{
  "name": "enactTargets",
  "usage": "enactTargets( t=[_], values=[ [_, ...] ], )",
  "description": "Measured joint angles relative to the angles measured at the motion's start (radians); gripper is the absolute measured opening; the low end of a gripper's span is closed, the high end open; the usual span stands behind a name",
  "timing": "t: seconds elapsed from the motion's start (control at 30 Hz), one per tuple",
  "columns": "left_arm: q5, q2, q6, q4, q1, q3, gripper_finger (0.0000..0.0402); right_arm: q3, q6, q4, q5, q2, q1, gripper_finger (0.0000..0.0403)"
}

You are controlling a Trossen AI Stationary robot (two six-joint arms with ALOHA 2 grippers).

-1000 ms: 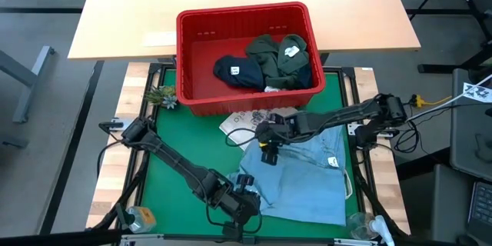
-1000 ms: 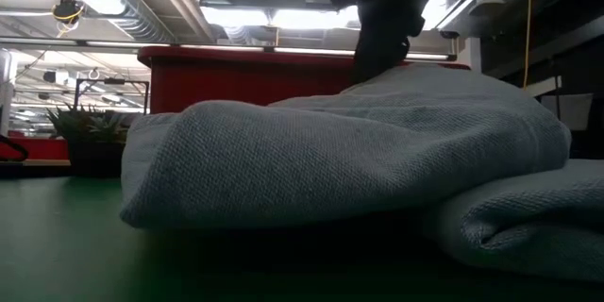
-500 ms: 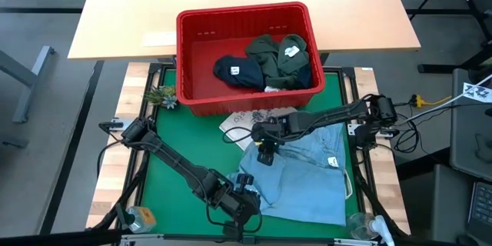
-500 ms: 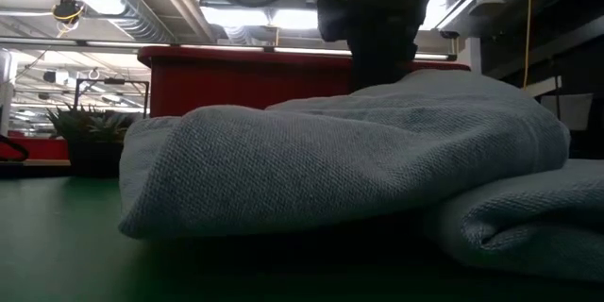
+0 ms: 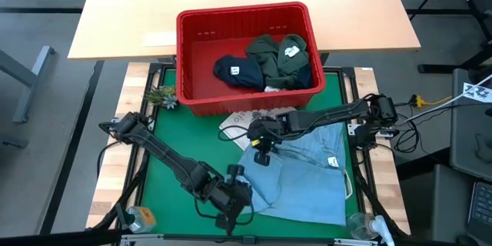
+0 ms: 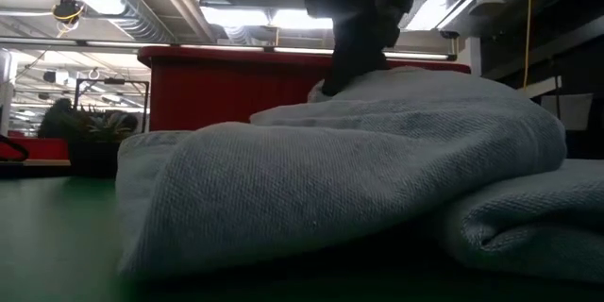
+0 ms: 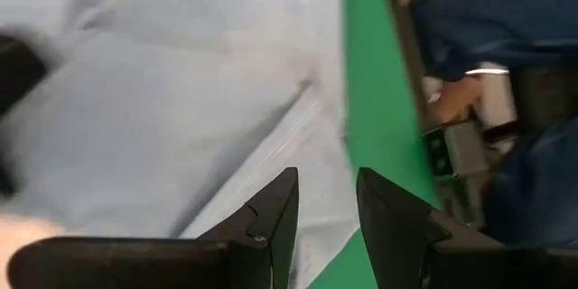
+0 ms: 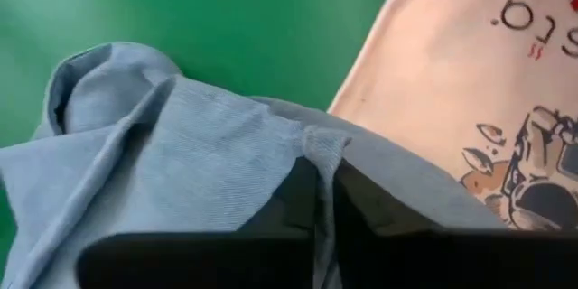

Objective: Fold laundry
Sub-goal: Fold the light blue pants

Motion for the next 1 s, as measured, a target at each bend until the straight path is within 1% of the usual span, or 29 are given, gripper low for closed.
enactTargets(
  t=[0.07, 0.13, 0.2, 0.37, 0.47, 0.57, 0.67, 0.77, 0.9, 1.0],
  values=[
    [-0.043, -0.022, -0.027, -0.069, -0.001, 0.0, 0.011, 0.021, -0.03, -0.001, -0.033, 0.0, 0.0, 0.0022],
    [-0.067, -0.051, -0.061, -0.14, -0.001, 0.0, 0.011, 0.048, -0.032, -0.008, -0.087, 0.0, 0.011, 0.0035],
    [-0.084, -0.074, -0.093, -0.206, -0.001, 0.0, 0.011, 0.083, -0.041, -0.008, -0.134, 0.0, 0.028, 0.0037],
    [-0.114, -0.101, -0.152, -0.332, 0.001, 0.0, 0.011, 0.187, -0.134, -0.042, -0.23, -0.001, 0.121, 0.001],
    [-0.111, -0.107, -0.155, -0.347, 0.001, 0.0, 0.011, 0.242, -0.193, -0.11, -0.243, -0.001, 0.195, 0.0012],
    [-0.114, -0.103, -0.131, -0.319, 0.005, 0.0, 0.011, 0.281, -0.226, -0.186, -0.243, -0.002, 0.272, 0.0021],
    [-0.122, -0.096, -0.094, -0.257, 0.012, 0.0, 0.011, 0.303, -0.237, -0.259, -0.243, -0.002, 0.347, 0.0019],
    [-0.168, -0.089, -0.078, -0.163, 0.024, 0.0, 0.011, 0.308, -0.236, -0.333, -0.243, -0.002, 0.418, 0.0011],
    [-0.208, -0.078, -0.067, -0.048, 0.048, 0.0, 0.011, 0.307, -0.199, -0.433, -0.243, -0.002, 0.506, 0.0013],
    [-0.218, -0.065, -0.004, 0.025, 0.073, -0.001, 0.011, 0.301, -0.182, -0.457, -0.23, -0.002, 0.561, 0.0023]
  ],
)
